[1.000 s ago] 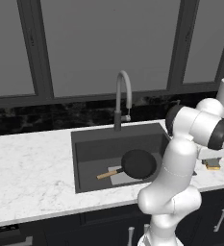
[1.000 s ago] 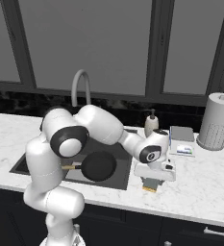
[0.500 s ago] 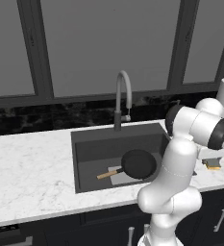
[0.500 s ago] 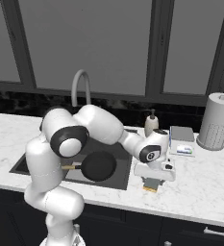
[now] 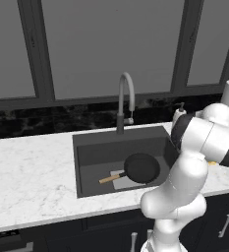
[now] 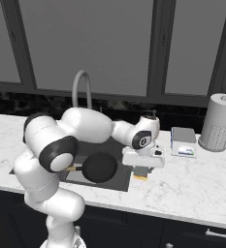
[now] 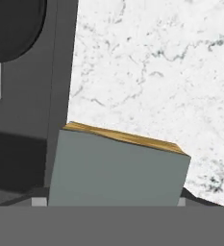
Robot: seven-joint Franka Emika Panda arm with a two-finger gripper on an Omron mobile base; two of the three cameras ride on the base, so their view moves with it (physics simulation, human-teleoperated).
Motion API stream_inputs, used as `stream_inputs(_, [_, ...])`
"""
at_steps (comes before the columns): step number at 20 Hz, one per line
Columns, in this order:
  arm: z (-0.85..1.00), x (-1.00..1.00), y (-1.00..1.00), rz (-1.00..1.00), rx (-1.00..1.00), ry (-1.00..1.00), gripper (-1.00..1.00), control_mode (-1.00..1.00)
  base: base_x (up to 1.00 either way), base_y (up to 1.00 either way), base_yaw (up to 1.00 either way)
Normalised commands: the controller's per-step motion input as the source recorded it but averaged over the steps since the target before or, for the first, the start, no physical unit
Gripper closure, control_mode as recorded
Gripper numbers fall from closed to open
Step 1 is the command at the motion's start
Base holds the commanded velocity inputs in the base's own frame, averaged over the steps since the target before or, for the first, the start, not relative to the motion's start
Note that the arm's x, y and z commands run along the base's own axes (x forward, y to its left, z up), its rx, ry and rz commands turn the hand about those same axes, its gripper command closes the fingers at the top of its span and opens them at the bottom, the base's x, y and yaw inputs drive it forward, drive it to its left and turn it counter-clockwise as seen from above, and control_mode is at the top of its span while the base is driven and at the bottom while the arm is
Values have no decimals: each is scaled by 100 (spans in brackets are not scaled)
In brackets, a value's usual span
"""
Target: Pick the pan and sponge and place them into the sink. Then turn on the water.
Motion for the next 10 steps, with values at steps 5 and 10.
stream_inputs(5, [20, 25, 100, 11, 0, 0, 100, -100, 0, 0, 0])
stream_inputs(10, [0, 24, 100, 11, 2, 0, 100, -100, 0, 0, 0])
